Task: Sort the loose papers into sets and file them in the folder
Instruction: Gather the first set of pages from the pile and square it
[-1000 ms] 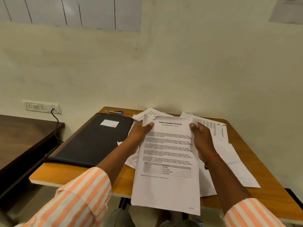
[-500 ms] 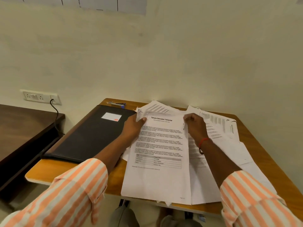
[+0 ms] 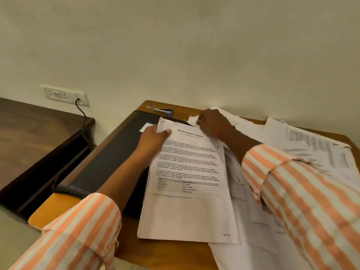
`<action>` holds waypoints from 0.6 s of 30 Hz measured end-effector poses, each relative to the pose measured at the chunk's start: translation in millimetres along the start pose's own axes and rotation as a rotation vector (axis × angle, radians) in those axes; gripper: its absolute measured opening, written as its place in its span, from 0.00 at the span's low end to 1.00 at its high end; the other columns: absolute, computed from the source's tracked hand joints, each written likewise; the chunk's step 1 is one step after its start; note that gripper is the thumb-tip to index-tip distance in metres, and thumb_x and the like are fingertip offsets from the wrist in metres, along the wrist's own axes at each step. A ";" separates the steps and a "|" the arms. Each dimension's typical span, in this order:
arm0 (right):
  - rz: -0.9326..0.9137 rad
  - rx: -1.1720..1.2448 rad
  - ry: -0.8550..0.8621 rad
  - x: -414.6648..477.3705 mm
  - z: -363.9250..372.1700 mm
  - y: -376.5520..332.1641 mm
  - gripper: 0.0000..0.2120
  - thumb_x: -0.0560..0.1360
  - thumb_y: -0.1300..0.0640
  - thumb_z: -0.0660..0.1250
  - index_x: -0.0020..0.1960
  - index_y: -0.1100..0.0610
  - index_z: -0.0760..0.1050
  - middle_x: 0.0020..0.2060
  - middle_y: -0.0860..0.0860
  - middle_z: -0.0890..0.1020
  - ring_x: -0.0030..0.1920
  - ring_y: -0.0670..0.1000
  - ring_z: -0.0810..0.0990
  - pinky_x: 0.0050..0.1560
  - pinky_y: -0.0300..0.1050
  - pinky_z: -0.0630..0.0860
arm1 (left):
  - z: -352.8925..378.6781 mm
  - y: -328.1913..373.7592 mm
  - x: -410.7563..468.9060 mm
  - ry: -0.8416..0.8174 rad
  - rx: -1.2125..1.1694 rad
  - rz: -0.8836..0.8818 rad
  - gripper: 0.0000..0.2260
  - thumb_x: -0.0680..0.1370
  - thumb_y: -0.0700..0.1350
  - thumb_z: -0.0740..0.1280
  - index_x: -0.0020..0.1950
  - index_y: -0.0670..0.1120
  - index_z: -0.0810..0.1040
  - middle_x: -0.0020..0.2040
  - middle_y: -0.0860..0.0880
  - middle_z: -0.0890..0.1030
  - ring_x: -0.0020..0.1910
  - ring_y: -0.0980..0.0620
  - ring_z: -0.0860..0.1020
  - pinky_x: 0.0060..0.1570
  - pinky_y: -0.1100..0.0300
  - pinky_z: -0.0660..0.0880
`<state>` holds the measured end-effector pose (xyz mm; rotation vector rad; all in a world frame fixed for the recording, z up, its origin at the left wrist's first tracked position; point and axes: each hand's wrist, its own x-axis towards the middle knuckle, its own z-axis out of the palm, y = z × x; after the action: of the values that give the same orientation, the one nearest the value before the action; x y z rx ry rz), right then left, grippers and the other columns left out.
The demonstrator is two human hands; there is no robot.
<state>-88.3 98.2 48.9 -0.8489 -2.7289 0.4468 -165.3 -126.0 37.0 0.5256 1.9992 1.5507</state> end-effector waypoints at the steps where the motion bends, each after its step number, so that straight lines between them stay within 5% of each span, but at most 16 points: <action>1: -0.022 -0.021 -0.003 13.0 8.6 -7.4 0.10 0.78 0.51 0.63 0.51 0.55 0.80 0.50 0.56 0.83 0.51 0.58 0.81 0.53 0.52 0.79 | -0.9 -2.0 3.6 0.012 0.005 0.002 0.18 0.82 0.51 0.66 0.71 0.47 0.74 0.52 0.47 0.85 0.43 0.50 0.86 0.36 0.59 0.80; 8: -0.088 -0.060 -0.052 93.7 54.1 -38.5 0.12 0.78 0.51 0.66 0.59 0.56 0.78 0.58 0.57 0.79 0.58 0.58 0.77 0.55 0.48 0.74 | -4.7 -14.9 11.0 0.114 0.045 0.011 0.13 0.83 0.52 0.65 0.67 0.51 0.77 0.48 0.51 0.85 0.42 0.52 0.84 0.37 0.61 0.78; 14: -0.105 -0.073 -0.146 139.6 86.1 -53.9 0.30 0.78 0.47 0.69 0.73 0.59 0.65 0.67 0.61 0.73 0.66 0.61 0.73 0.63 0.51 0.71 | -0.7 -25.0 13.5 0.094 0.156 0.056 0.14 0.83 0.53 0.64 0.68 0.52 0.77 0.51 0.53 0.83 0.48 0.51 0.83 0.51 0.49 0.82; 18: -0.080 -0.084 -0.191 147.9 92.6 -60.7 0.21 0.79 0.49 0.68 0.67 0.59 0.72 0.62 0.59 0.77 0.61 0.59 0.75 0.58 0.48 0.72 | -3.3 -25.9 16.4 0.078 0.117 0.030 0.13 0.83 0.53 0.64 0.66 0.53 0.77 0.51 0.52 0.84 0.48 0.50 0.84 0.52 0.47 0.83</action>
<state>-267.2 117.0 6.5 -0.7483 -2.9632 0.4195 -179.4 -125.2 9.5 0.5511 2.1597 1.4997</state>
